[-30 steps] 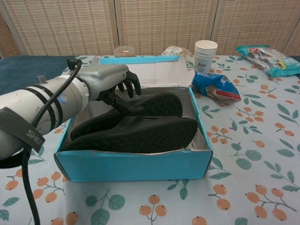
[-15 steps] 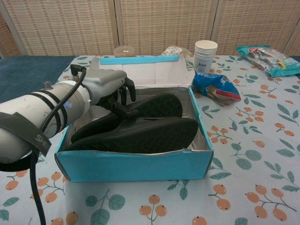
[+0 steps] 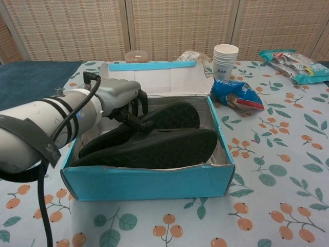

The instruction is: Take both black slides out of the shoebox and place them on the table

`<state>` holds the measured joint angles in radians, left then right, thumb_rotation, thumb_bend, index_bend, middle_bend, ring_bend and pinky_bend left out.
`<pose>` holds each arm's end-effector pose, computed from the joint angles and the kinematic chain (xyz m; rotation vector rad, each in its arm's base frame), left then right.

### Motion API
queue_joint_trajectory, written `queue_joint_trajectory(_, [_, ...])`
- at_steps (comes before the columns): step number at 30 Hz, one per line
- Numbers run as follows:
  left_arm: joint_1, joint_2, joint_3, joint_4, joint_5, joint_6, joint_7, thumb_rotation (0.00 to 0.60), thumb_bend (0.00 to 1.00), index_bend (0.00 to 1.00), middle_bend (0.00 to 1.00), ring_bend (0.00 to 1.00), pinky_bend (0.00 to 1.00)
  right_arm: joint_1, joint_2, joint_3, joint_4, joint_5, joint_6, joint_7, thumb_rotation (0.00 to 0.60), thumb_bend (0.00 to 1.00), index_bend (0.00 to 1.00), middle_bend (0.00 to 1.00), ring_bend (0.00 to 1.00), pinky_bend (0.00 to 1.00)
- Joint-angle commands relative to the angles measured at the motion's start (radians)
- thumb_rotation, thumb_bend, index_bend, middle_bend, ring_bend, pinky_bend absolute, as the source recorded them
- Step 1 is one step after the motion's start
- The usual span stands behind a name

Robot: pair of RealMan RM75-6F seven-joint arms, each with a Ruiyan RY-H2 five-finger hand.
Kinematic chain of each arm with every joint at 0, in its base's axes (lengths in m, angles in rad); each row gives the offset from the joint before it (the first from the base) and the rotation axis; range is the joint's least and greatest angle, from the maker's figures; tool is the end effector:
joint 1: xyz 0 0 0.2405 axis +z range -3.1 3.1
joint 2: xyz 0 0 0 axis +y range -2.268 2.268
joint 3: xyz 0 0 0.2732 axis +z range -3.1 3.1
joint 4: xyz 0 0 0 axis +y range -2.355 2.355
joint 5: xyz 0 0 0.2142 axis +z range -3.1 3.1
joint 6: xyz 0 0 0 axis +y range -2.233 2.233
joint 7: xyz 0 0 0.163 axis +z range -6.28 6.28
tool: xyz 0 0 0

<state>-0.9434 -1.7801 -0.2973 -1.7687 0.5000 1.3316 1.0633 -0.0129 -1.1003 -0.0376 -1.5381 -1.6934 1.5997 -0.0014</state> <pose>-0.0532 0.3343 -0.0699 -1.8136 -0.9569 -0.6641 -0.3317 -0.1494 0.1659 1.5115 -0.8083 0.8822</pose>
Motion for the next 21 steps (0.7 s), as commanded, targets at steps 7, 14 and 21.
queue_joint_trajectory(7, [-0.029,0.072,-0.059,-0.073,-0.11,-0.044,-0.01,0.379,0.31,0.33,0.35,0.29,0.49,0.001,-0.001,-0.002,-0.001,0.0,-0.007,-0.007,0.6,0.16,0.0,0.0,0.0,0.0])
queue_joint_trajectory(14, [-0.096,0.11,-0.091,-0.077,-0.283,-0.03,0.072,0.368,0.31,0.32,0.35,0.28,0.5,-0.002,-0.001,-0.005,-0.005,-0.007,-0.001,-0.013,0.6,0.16,0.0,0.0,0.0,0.0])
queue_joint_trajectory(21, [-0.138,0.101,-0.072,-0.04,-0.337,-0.031,0.089,0.372,0.31,0.32,0.35,0.28,0.5,-0.002,0.001,-0.007,-0.006,-0.008,-0.004,-0.014,0.6,0.16,0.0,0.0,0.0,0.0])
